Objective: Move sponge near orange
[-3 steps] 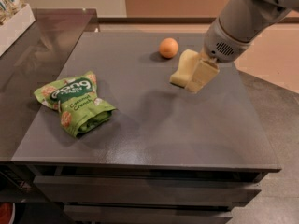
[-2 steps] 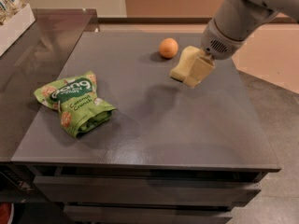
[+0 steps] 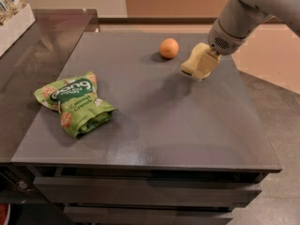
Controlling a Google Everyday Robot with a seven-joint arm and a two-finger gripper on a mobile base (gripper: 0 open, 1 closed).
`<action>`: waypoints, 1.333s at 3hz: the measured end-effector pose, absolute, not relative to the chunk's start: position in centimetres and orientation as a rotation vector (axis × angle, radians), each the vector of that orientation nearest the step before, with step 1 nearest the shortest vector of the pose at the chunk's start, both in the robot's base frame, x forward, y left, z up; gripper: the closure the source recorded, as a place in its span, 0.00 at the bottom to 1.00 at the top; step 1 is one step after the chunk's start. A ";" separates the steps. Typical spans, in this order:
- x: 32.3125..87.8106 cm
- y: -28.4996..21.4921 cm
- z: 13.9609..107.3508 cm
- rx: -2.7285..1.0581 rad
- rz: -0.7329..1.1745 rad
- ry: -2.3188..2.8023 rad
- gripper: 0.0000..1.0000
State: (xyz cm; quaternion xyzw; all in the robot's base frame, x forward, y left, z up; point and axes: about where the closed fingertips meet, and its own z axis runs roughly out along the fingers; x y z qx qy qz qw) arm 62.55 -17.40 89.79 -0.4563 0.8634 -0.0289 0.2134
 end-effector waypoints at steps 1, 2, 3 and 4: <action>64.4 -18.2 88.5 -1.250 -0.089 2.421 1.00; 66.0 -18.1 87.2 -1.243 -0.078 2.444 1.00; 67.3 -17.8 86.4 -1.220 -0.049 2.465 1.00; 68.4 -17.2 86.4 -1.207 -0.026 2.477 0.82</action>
Offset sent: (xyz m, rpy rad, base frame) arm 0.0529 -0.0064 -0.0378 -0.0022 0.0482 -0.0452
